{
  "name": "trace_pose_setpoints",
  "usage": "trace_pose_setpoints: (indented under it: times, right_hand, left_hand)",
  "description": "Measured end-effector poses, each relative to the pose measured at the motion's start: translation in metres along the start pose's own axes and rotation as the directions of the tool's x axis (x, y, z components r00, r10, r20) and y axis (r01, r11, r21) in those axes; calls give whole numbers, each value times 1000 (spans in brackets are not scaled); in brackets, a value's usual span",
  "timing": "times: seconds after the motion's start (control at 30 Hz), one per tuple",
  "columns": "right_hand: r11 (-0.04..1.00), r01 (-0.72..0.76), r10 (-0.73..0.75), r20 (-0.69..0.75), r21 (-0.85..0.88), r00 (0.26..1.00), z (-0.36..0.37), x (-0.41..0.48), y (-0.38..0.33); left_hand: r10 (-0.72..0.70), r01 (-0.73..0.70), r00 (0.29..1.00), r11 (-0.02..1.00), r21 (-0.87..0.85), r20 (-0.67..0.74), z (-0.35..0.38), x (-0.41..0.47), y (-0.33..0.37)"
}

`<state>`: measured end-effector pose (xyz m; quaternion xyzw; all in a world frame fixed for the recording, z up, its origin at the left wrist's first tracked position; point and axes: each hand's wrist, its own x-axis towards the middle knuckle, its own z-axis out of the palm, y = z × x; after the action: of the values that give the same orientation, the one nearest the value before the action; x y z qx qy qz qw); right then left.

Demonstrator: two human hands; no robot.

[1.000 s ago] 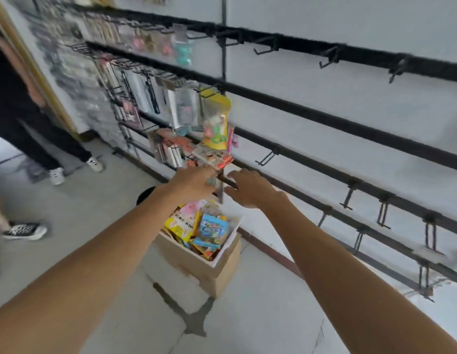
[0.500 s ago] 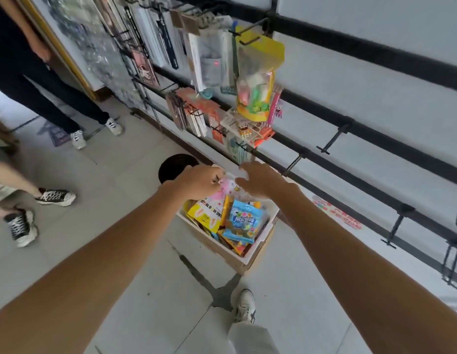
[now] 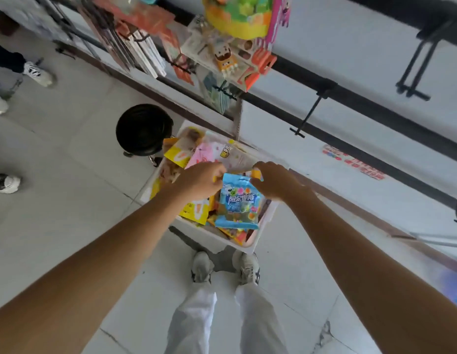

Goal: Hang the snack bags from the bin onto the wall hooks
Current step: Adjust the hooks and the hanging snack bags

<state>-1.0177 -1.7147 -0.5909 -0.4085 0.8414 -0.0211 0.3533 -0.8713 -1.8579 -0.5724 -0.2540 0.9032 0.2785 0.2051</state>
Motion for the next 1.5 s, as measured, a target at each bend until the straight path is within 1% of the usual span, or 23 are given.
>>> trace_pose_setpoints:
  times: [0.1, 0.17, 0.3, 0.33, 0.43, 0.5, 0.57, 0.63, 0.77, 0.9, 1.0, 1.07, 1.13, 1.23, 1.33, 1.43, 1.5]
  right_hand:
    - [999, -44, 44, 4, 31, 999, 34, 22, 19]
    - [996, -66, 68, -21, 51, 997, 51, 32, 24]
    - [992, -91, 107, -190, 90, 976, 64, 43, 22]
    - [992, -90, 108, -209, 92, 972, 63, 44, 21]
    - [996, -67, 77, -222, 51, 972, 60, 44, 19]
    - [998, -43, 51, -218, 39, 975, 57, 42, 19]
    - [994, -13, 34, -193, 108, 981, 52, 37, 17]
    - [979, 22, 12, -162, 201, 987, 43, 28, 16]
    - [936, 135, -85, -163, 326, 983, 18, 9, 14]
    - [895, 173, -83, -228, 410, 970, -18, -14, 5]
    - [874, 217, -104, -269, 435, 957, -52, -35, -1]
    - [864, 250, -125, -295, 436, 947, -73, -49, -4]
    - [854, 278, -136, -328, 440, 935, -94, -63, -8]
    - [825, 332, -154, -383, 457, 911, -120, -85, -15]
    - [811, 371, -160, -439, 452, 884, -140, -109, -22]
    - [780, 381, -106, -495, 497, 863, -157, -135, -29]
    - [769, 406, -86, -550, 493, 831, -166, -156, -32]
  left_hand:
    - [34, -37, 995, 999, -26, -92, 30, 26, -15]
    - [38, -44, 986, 998, -34, -162, 43, 35, -22]
    - [62, -72, 968, 997, -34, -245, 59, 46, -32]
    - [70, -78, 965, 997, -22, -254, 61, 47, -34]
    - [76, -78, 960, 997, 1, -269, 64, 50, -35]
    - [59, -67, 956, 998, -19, -286, 63, 50, -33]
    - [32, -52, 957, 997, -64, -289, 61, 48, -31]
    - [-7, -34, 964, 988, -153, -264, 55, 46, -27]
    - [-66, -14, 981, 914, -406, -182, 31, 31, -11]
    - [-75, -39, 979, 844, -535, -190, -5, 14, 11]
    - [-91, -70, 974, 748, -660, -207, -34, -3, 30]
    - [-103, -93, 968, 702, -706, -230, -50, -16, 41]
    - [-127, -89, 963, 680, -727, -236, -64, -29, 49]
    - [-117, -67, 974, 674, -736, -195, -82, -47, 58]
    - [-106, -66, 979, 642, -764, -173, -102, -68, 68]
    - [-21, -110, 988, 588, -801, -151, -120, -90, 83]
    - [44, -144, 989, 547, -825, -144, -129, -108, 95]
